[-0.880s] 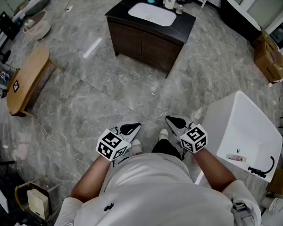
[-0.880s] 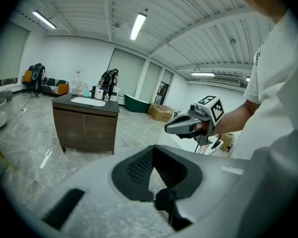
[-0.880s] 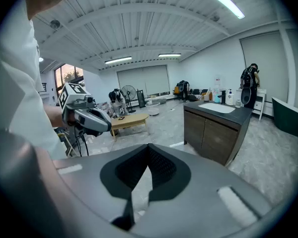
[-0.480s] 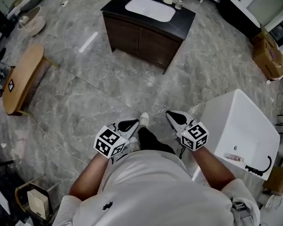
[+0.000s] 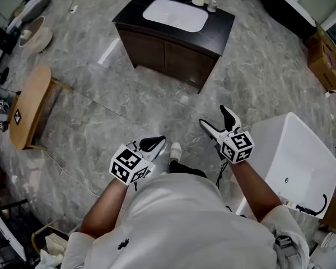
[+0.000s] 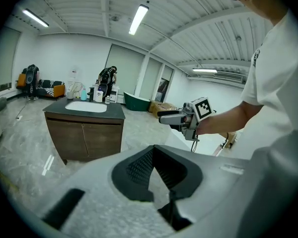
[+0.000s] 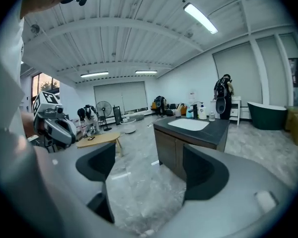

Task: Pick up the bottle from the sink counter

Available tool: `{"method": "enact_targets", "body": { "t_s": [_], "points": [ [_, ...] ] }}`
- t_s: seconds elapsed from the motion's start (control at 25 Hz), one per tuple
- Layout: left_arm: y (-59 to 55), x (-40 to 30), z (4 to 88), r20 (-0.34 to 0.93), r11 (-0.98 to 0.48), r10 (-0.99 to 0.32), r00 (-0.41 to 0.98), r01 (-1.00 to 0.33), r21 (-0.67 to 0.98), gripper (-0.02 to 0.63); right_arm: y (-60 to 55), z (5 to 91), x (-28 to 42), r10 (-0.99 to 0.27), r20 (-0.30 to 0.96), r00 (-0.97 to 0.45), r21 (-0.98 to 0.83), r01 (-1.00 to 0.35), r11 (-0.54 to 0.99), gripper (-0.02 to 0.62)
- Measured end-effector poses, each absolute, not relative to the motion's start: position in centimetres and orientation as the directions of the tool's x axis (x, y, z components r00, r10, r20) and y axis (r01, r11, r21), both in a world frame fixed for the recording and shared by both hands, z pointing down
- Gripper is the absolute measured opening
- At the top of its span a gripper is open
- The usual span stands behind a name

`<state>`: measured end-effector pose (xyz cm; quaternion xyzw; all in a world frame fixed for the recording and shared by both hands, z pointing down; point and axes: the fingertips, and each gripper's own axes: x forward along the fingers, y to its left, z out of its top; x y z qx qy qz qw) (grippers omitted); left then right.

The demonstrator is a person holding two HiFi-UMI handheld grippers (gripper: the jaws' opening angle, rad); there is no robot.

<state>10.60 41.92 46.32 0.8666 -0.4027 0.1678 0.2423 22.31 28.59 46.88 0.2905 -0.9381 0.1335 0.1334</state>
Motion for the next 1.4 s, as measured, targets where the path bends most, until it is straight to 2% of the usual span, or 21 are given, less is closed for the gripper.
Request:
{"method": "enact_targets", "body": {
  "t_s": [0.24,0.76,1.4],
  "points": [
    [35.2,10.8,45.5,0.499,-0.562,-0.608,0.618,-0.779,0.280,0.006,20.2,46.7,23.1,-0.544,0.328,-0.773,-0.182,-0.617,0.766,0.479],
    [23.6,9.7,45.5,0.487,-0.615,-0.567,0.664,-0.735,0.287,0.006,9.8,48.9,22.0,-0.570,0.358,-0.740,-0.201,-0.657,0.727,0.451],
    [6.2,-1.8,44.7,0.460,-0.776,-0.408,0.789,-0.565,0.280,0.006,-4.9,48.7,14.9,-0.727,0.413,-0.549,-0.117,-0.823,0.556,0.426]
  ]
}}
